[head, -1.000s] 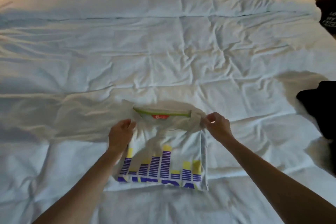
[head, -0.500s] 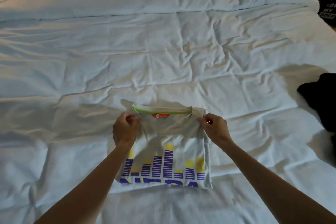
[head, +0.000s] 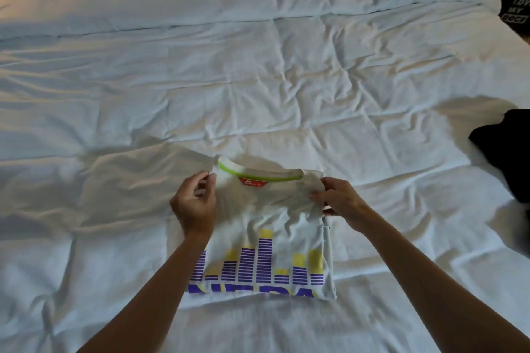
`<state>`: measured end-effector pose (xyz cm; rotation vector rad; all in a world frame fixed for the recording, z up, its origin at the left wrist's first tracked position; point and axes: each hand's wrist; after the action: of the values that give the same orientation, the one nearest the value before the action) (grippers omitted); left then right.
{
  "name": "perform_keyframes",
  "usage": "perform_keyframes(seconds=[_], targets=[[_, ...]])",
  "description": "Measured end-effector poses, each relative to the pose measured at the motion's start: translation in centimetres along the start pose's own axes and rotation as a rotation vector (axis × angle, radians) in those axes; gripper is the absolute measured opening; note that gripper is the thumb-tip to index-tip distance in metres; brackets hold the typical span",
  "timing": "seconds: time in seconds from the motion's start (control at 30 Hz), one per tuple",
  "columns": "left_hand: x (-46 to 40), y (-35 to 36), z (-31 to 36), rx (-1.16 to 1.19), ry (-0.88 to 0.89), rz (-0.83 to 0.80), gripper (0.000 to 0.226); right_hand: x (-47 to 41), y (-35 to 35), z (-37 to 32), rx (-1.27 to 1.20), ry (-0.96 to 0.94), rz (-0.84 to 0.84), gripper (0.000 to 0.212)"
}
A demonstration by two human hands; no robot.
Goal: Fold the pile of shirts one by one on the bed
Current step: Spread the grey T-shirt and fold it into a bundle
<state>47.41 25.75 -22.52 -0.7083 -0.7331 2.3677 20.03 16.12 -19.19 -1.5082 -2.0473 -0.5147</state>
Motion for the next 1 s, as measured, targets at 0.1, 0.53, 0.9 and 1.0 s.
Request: perform_keyframes(seconds=[0.1,0.53,0.9,1.0], targets=[[-1.2,0.3,1.0,0.032,-0.03,0.008,0.015,-1.2,-0.3,0.1,-0.074,-0.07,0.156,0.013],[5.0,-4.5,-0.7,-0.252,-0.245,-0.317,0.053,4.0,2.6,6.5,0.177,0.064,0.378,0.059],[7.3,-5.3,-3.4,-0.342,-0.097,-0.24,0.031,6.0,4.0,8.7,0.34,-0.171,0.506,0.04],[7.3,-5.0,-3.5,-0.4,-0.154,-0.288,0.023,6.0,4.2,9.6,0.386,-0.192,0.597,0.024]])
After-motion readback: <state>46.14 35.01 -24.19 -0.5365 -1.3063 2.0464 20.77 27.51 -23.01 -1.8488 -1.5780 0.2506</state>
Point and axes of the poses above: each hand's wrist, its own x-axis away from the middle knuckle, its own y-axis out of the palm, z = x × y, and after that the axes turned 13 degrees about -x, right-handed
